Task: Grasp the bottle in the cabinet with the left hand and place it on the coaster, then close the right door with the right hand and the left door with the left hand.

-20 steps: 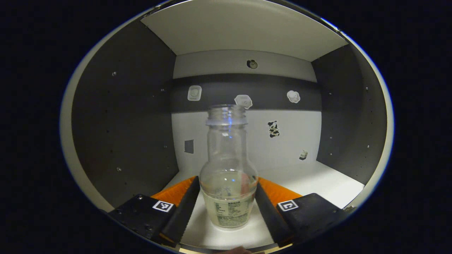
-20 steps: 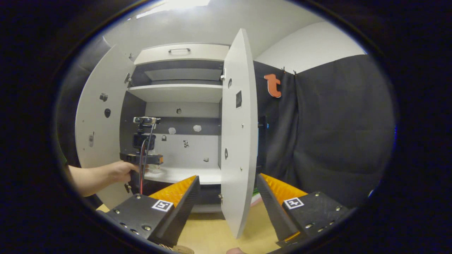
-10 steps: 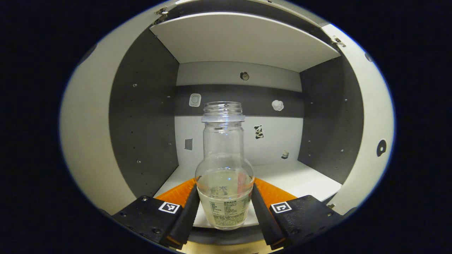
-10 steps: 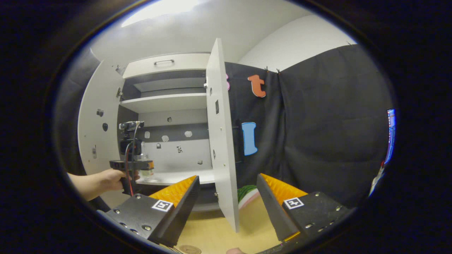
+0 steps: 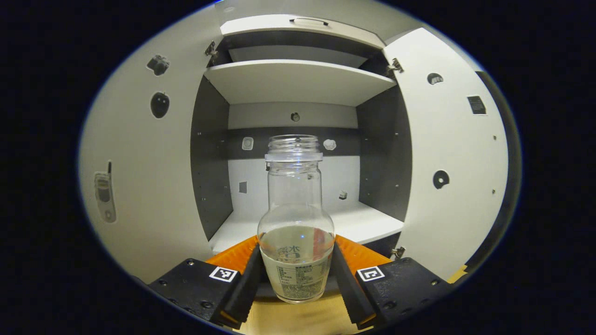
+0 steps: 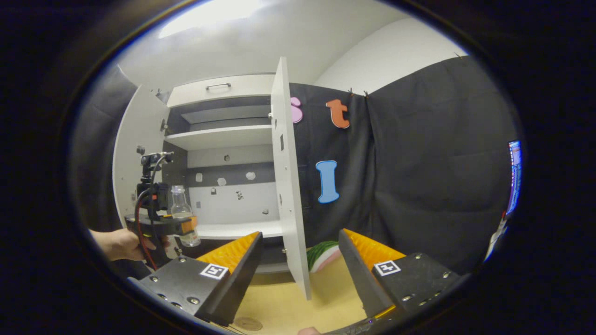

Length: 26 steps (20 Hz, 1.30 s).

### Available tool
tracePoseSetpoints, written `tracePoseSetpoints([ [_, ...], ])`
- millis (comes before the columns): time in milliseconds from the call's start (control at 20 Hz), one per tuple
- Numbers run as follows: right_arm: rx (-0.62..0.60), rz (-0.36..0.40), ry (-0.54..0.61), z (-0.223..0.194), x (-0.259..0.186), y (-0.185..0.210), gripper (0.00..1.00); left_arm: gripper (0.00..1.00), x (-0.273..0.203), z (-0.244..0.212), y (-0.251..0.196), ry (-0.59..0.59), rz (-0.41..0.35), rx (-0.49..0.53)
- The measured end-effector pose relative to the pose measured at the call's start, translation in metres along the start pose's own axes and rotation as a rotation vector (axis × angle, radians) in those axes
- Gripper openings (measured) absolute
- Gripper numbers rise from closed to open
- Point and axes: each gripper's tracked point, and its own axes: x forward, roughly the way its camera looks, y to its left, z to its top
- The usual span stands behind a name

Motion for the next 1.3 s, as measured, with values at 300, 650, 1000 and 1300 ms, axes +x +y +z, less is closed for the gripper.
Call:
tracePoseSetpoints([
  [300, -0.003, 0.054, 0.019, -0.014, 0.000, 0.009, 0.94, 0.78, -0.060, -0.041, -0.015, 0.008, -0.021, -0.013],
  [650, -0.018, 0.114, 0.067, -0.039, 0.009, 0.023, 0.94, 0.78, -0.109, -0.117, -0.031, 0.006, -0.046, -0.009],
  [1000, 0.006, 0.189, 0.107, -0.057, 0.027, 0.064, 0.98, 0.78, -0.137, -0.203, -0.063, 0.038, -0.117, 0.008],
  [1300, -0.063, 0.226, 0.133, -0.070, 0.040, 0.082, 0.98, 0.79, -0.138, -0.263, -0.089, 0.097, -0.166, -0.015],
])
